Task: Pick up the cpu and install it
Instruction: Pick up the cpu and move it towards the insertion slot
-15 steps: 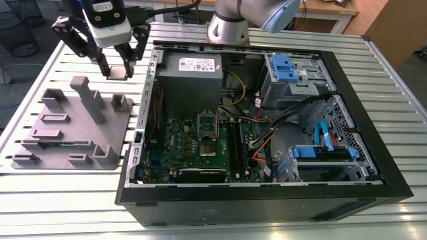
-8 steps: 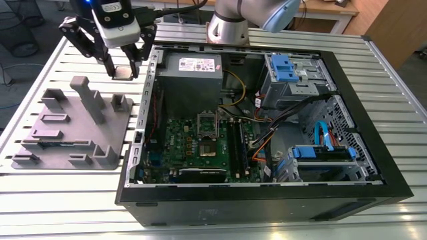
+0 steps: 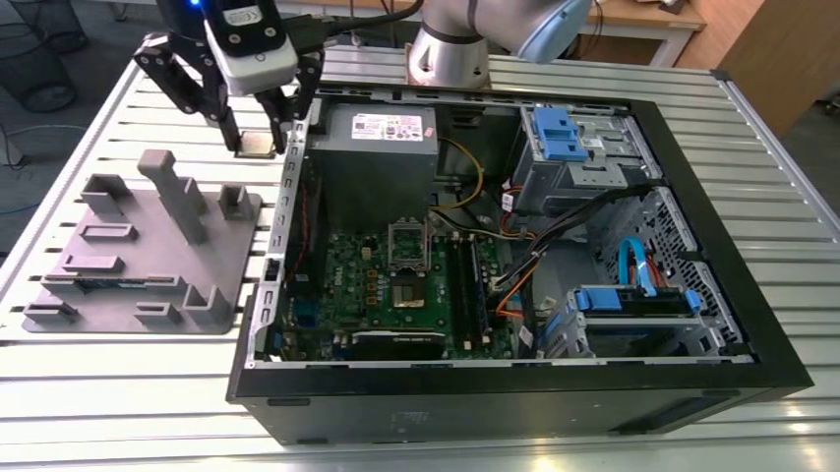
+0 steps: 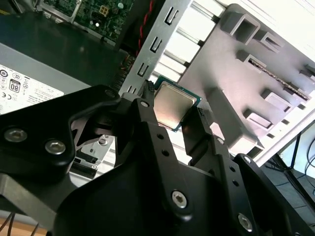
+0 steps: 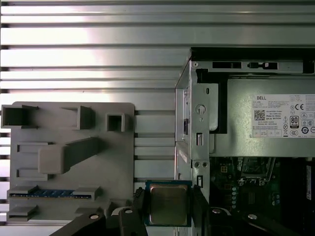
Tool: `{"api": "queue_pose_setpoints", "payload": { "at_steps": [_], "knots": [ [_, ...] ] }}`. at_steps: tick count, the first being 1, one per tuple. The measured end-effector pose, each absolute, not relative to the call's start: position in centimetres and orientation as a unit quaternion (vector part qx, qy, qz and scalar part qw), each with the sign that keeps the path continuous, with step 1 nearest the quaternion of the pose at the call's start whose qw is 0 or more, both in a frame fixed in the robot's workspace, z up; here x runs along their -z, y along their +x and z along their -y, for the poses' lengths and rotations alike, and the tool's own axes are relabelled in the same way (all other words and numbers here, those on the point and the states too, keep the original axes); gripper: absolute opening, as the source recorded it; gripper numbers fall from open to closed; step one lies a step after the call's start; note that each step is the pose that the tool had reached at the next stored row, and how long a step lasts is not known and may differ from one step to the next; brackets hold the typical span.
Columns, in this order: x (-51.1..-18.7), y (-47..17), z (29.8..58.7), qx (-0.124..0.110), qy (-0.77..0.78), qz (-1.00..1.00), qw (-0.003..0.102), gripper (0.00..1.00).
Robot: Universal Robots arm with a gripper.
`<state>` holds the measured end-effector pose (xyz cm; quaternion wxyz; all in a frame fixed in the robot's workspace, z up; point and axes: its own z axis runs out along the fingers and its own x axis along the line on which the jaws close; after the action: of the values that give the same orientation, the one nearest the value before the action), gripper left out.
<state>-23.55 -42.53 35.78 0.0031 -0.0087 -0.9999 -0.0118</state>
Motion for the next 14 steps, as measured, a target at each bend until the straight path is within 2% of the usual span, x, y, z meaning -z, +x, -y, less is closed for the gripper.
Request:
{"api": "queue_pose_setpoints", "payload": {
  "at_steps": [14],
  "knots": [
    [-35.8,-20.9,42.5,0.012,-0.009,1.0,0.003,0.47]
  ]
}}
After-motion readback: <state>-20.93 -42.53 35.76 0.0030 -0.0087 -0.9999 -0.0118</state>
